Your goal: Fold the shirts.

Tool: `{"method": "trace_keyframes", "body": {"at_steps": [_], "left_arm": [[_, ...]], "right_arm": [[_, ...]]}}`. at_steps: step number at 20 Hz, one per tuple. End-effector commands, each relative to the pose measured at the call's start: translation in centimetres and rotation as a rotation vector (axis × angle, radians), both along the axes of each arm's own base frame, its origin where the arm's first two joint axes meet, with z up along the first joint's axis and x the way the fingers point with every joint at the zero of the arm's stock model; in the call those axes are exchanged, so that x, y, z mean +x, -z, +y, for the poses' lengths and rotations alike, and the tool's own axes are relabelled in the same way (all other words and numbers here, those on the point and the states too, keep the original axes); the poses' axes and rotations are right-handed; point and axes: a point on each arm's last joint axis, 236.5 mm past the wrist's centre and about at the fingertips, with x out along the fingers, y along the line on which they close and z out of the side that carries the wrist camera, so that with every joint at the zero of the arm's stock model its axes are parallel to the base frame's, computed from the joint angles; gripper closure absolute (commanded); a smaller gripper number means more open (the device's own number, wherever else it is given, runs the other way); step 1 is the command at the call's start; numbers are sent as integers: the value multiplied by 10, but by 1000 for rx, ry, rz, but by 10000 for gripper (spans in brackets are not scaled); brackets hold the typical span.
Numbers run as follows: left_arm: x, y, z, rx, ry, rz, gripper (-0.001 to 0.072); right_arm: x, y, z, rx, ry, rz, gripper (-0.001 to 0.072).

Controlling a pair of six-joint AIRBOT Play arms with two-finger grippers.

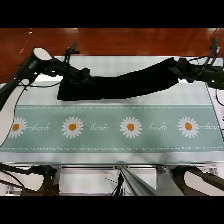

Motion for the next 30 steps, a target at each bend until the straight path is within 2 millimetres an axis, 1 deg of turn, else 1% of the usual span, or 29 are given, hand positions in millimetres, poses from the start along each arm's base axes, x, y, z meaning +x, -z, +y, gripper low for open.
{"method": "trace_keyframes", "body": {"at_steps": [1,3,4,5,7,9,10,11,12,13,14,15,16,17,18,20,21,22,23,24,25,26,27,28,29,30], "left_arm": [[-7,-2,-67,-3,48,-113,686],[-24,-1,-109,-10,98,-153,687],[-33,3,-127,-12,122,-165,687],[-42,8,-141,-12,145,-166,686],[-66,22,-168,-15,192,-135,687],[-98,35,-199,-49,240,-68,687],[-117,41,-217,-72,262,-33,687],[-131,48,-231,-82,278,-19,687],[-142,55,-242,-78,295,-27,687],[-145,59,-247,-75,297,-33,687],[-143,57,-246,-77,294,-35,688],[-138,50,-240,-82,288,-37,688],[-126,38,-229,-88,275,-52,688],[-110,23,-214,-81,260,-94,689],[-87,3,-191,-51,240,-171,689],[-41,-47,-129,38,173,-355,689],[-19,-75,-90,87,117,-435,689],[-4,-100,-52,131,51,-491,689],[7,-123,-13,177,-13,-538,688],[14,-145,28,221,-80,-578,688],[16,-163,65,257,-141,-601,688],[14,-177,95,278,-191,-610,688],[9,-187,123,298,-237,-607,688],[2,-194,146,315,-271,-593,688],[-7,-196,164,332,-293,-570,688],[-15,-193,174,346,-296,-537,688]], "right_arm": [[-57,-35,11,-132,-52,31,692],[-79,-57,21,-155,-45,12,692],[-89,-74,26,-147,-34,-20,692],[-99,-90,30,-135,-21,-51,692],[-123,-115,36,-108,2,-83,692],[-148,-126,40,-84,5,-77,692],[-158,-130,41,-81,5,-74,692],[-167,-133,39,-91,8,-77,692],[-173,-134,34,-103,23,-78,692],[-178,-135,28,-121,43,-76,692],[-181,-134,22,-145,60,-76,692],[-182,-132,17,-171,68,-74,691],[-180,-130,13,-207,64,-81,692],[-177,-125,11,-278,16,-98,692],[-171,-117,11,-329,-31,-97,692],[-154,-99,16,-323,-56,-49,692],[-140,-92,25,-321,-79,-49,692],[-124,-87,40,-309,-106,-69,692],[-110,-83,61,-295,-137,-93,692],[-97,-74,85,-275,-168,-106,692],[-85,-60,115,-250,-201,-101,692],[-75,-41,143,-233,-233,-91,692],[-67,-20,173,-210,-257,-77,692],[-62,-2,199,-180,-275,-69,692],[-56,13,225,-139,-279,-69,692],[-49,27,249,-92,-267,-80,692]]}}
